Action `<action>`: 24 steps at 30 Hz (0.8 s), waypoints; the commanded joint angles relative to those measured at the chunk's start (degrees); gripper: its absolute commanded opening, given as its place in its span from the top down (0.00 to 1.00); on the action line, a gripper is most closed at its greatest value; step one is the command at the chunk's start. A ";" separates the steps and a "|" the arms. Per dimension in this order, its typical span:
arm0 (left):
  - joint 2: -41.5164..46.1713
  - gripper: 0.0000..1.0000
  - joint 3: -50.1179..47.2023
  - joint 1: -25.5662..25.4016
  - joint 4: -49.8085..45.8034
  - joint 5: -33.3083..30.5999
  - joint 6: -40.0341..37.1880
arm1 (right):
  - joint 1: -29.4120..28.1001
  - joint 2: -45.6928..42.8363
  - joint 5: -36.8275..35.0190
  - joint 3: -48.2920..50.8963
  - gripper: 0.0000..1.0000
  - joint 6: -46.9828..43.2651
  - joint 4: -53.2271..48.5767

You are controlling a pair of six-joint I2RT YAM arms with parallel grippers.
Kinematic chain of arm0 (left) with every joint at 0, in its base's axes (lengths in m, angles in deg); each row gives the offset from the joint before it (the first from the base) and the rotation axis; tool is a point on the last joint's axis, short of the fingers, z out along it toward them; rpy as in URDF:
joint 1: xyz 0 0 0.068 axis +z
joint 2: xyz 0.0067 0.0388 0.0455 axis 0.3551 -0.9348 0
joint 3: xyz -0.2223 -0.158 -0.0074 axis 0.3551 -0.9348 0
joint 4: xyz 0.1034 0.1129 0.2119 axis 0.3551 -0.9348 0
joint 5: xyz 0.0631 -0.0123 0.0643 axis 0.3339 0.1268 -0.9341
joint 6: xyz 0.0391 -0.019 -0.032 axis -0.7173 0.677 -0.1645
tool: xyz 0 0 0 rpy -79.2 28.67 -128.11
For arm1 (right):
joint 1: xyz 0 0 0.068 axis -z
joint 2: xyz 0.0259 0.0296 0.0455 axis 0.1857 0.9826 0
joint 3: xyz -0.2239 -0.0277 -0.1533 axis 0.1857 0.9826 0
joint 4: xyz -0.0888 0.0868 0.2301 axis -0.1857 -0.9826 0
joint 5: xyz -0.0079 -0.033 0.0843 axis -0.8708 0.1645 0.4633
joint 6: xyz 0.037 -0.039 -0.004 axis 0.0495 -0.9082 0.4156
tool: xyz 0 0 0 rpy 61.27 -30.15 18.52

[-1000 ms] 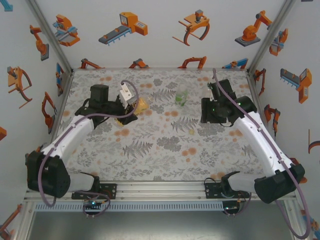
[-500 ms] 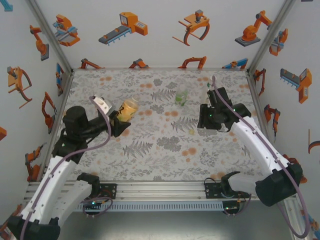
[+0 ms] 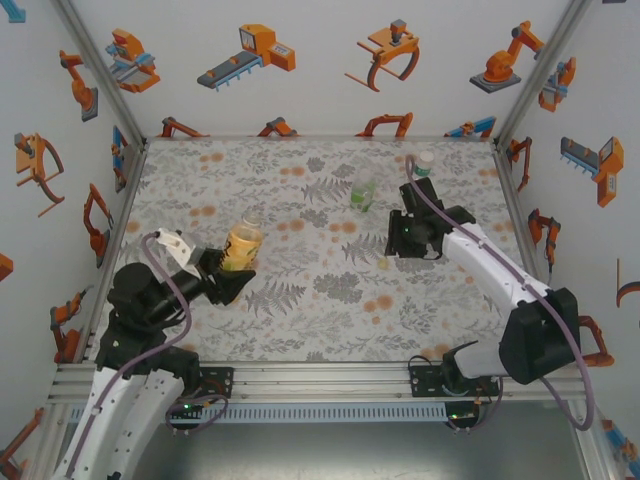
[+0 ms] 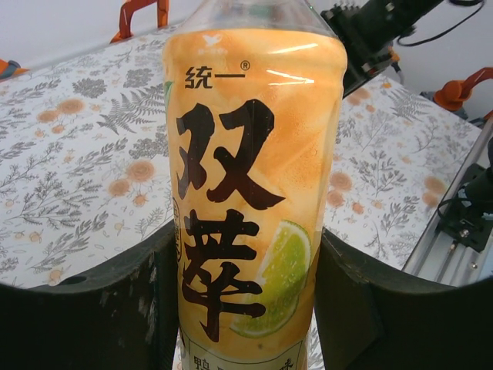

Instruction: Screw on the bottle caps

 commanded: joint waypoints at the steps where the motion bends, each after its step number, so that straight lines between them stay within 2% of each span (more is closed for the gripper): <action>1: 1.44 1.00 -0.71 0.07 0.98 1.00 2.88 | -0.16 2.07 -1.27 1.36 0.60 1.43 5.80; 8: 2.02 0.98 -0.59 0.04 -0.13 1.89 4.26 | -0.16 7.55 0.24 1.58 0.55 1.46 9.99; 12: 2.32 0.97 -0.71 0.02 -0.67 1.50 4.00 | -0.18 8.85 -1.55 3.08 0.53 2.31 12.65; 24: 0.37 0.97 -1.44 0.06 0.56 1.72 3.55 | -0.23 14.22 -1.96 3.67 0.54 3.76 15.13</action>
